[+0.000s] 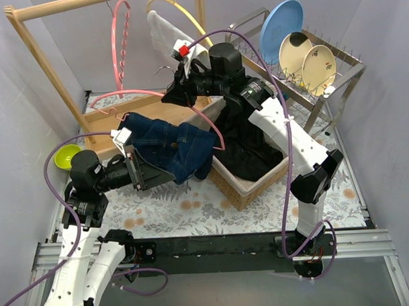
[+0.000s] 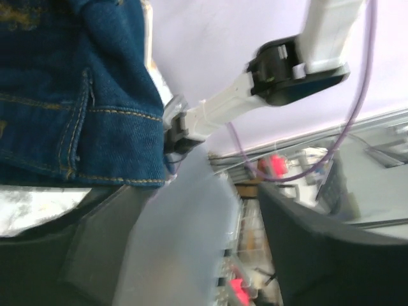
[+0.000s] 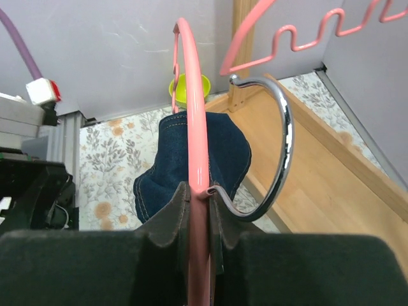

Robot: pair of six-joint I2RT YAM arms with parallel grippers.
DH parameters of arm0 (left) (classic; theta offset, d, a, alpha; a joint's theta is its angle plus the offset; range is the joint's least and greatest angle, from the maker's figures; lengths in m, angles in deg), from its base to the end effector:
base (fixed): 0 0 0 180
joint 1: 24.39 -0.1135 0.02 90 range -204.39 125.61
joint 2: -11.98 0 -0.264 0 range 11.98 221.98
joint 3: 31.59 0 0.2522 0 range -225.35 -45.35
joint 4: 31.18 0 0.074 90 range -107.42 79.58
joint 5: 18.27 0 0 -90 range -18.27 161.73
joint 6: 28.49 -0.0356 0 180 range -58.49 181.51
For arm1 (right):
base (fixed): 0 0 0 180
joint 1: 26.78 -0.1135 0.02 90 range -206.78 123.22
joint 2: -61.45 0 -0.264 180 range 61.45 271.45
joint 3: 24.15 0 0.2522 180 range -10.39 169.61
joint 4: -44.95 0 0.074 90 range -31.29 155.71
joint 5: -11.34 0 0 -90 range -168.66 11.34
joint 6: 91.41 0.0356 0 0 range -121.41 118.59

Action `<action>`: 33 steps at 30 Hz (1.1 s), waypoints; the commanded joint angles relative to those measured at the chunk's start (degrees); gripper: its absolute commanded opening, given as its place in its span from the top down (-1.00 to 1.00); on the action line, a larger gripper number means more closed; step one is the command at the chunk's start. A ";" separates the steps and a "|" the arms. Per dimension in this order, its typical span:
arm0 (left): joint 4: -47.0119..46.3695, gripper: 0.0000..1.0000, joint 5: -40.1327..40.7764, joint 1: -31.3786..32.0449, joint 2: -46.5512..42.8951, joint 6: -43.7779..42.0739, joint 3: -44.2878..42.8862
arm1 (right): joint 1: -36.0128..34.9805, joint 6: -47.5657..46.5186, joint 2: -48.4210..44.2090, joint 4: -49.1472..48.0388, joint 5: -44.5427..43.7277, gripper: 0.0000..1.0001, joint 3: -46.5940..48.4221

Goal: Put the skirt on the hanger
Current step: Place skirt on hanger

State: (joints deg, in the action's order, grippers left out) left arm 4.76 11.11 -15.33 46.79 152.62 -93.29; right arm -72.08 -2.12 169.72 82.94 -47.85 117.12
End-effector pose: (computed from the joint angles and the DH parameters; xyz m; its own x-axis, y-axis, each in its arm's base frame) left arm 0.1121 -0.0493 0.3639 -0.9239 -0.3494 0.1562 -0.1733 0.0180 -0.9847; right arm 0.2814 0.3103 0.4925 -0.0492 -0.0648 -0.9967 -0.9701 0.2407 0.0322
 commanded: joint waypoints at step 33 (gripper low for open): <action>11.31 -0.25 28.01 0.52 2.10 -32.40 -15.69 | 2.58 -1.23 -22.75 -2.61 9.62 0.97 -11.57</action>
State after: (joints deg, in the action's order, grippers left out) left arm 15.32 39.35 -14.87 48.10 121.54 -108.40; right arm -69.58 -4.89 149.44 87.66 -40.49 104.24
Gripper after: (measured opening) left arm 0.643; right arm 0.163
